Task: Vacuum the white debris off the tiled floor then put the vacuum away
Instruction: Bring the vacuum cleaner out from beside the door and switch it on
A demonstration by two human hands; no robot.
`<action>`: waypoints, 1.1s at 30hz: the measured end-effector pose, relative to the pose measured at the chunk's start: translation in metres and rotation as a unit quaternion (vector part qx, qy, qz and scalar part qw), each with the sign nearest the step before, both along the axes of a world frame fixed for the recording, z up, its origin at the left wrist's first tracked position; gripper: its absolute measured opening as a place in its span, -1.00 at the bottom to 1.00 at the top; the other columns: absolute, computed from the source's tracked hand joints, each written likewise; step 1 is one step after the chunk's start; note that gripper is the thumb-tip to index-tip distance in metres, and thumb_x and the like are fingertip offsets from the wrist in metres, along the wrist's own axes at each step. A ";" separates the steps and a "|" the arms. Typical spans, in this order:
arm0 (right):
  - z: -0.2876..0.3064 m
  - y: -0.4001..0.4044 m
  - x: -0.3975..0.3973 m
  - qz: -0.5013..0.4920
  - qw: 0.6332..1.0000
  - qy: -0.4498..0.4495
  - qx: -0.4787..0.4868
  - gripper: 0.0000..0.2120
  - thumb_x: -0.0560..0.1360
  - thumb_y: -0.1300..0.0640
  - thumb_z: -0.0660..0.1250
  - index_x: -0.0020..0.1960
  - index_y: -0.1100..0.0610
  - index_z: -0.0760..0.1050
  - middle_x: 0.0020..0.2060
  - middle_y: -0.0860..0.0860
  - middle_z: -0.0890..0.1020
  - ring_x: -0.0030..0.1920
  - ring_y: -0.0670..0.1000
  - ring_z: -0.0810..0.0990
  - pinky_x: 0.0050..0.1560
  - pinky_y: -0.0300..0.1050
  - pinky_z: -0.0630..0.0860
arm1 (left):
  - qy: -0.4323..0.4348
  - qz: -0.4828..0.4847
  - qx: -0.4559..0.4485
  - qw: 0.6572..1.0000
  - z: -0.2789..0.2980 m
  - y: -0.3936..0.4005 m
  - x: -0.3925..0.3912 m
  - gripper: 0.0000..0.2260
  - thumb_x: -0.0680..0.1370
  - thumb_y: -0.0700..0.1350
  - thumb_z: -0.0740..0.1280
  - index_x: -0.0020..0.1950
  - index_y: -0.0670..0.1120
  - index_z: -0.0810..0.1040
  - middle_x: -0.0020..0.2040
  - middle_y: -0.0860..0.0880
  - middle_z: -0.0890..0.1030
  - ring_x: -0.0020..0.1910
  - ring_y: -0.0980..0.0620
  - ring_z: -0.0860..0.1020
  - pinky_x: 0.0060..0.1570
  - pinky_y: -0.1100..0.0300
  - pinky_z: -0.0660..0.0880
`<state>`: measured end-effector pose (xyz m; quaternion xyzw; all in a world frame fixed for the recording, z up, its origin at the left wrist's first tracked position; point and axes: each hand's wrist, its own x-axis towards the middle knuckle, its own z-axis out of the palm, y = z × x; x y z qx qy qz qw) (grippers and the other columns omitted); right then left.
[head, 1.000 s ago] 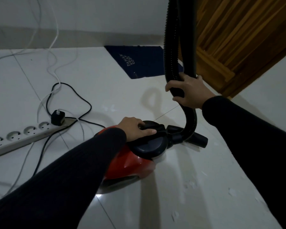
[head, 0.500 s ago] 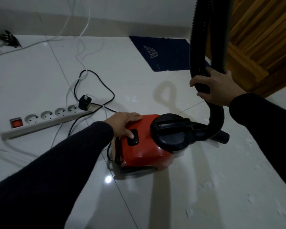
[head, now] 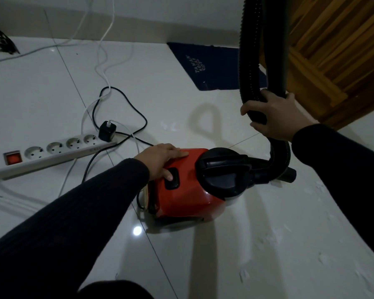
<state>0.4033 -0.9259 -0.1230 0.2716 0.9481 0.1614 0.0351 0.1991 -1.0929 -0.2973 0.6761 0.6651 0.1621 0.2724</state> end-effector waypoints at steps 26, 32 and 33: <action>-0.005 -0.006 0.010 0.007 1.000 0.023 -0.008 -0.64 0.47 0.15 0.33 0.21 -0.12 0.43 0.17 0.08 0.45 0.11 0.16 0.49 0.19 0.18 0.27 | 0.545 -0.041 0.348 0.762 0.283 0.070 0.018 -0.45 0.53 -0.10 0.30 0.47 -0.06 0.17 0.05 -0.30 0.44 -0.09 -0.22 0.42 -0.25 0.02 0.33; -0.013 -0.018 0.007 -0.092 0.971 0.171 -0.140 -0.48 0.51 -0.02 0.30 0.40 -0.33 0.26 0.38 -0.05 0.39 0.43 -0.03 0.28 0.40 0.37 -0.23 | 0.637 -0.082 0.302 0.704 0.294 0.078 0.018 -0.50 0.53 0.18 0.15 0.43 0.07 0.21 -0.18 -0.17 0.57 -0.20 -0.16 0.54 -0.29 0.08 0.40; -0.017 -0.024 0.003 -0.116 0.936 0.271 -0.190 -0.51 0.51 -0.02 0.31 0.39 -0.29 0.31 0.34 -0.11 0.44 0.42 -0.08 0.29 0.41 0.33 -0.33 | 0.636 -0.089 0.299 0.706 0.294 0.079 0.021 -0.51 0.53 0.18 0.13 0.43 0.07 0.21 -0.19 -0.17 0.57 -0.25 -0.14 0.53 -0.35 0.10 0.37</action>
